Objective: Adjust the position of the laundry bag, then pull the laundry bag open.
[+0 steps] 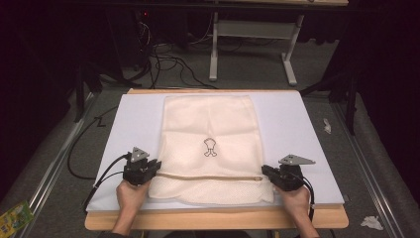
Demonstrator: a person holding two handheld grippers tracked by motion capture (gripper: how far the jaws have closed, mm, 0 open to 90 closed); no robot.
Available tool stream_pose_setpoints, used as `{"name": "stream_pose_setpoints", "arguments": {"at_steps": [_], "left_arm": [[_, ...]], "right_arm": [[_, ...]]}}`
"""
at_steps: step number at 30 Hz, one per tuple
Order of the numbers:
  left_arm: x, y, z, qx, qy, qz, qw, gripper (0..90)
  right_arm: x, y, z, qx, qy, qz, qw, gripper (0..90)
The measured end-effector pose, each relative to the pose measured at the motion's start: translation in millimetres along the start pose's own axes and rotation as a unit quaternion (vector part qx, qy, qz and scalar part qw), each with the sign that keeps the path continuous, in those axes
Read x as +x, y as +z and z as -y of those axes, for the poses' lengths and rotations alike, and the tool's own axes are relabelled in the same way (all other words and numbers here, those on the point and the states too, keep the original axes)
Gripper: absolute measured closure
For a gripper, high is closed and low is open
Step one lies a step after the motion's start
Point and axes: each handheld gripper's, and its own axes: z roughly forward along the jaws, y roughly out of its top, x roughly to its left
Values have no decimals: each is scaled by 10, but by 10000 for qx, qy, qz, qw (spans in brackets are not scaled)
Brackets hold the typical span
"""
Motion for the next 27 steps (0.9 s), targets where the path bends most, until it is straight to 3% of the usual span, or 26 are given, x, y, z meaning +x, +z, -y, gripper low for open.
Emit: {"name": "stream_pose_setpoints", "arguments": {"at_steps": [9,16,20,27], "left_arm": [[-28,-96,27,-132,32,-156,9998,662],[-92,-166,49,-196,-30,-154,9997,582],[-164,-231,93,-236,30,-180,9996,542],[-257,-306,135,-350,-23,-19,9994,505]], "right_arm": [[-11,2,6,-5,78,23,10000,809],[-26,4,-9,-32,61,61,10000,770],[-20,3,-15,-50,55,71,9999,723],[-42,-26,-34,69,145,63,9999,584]]}}
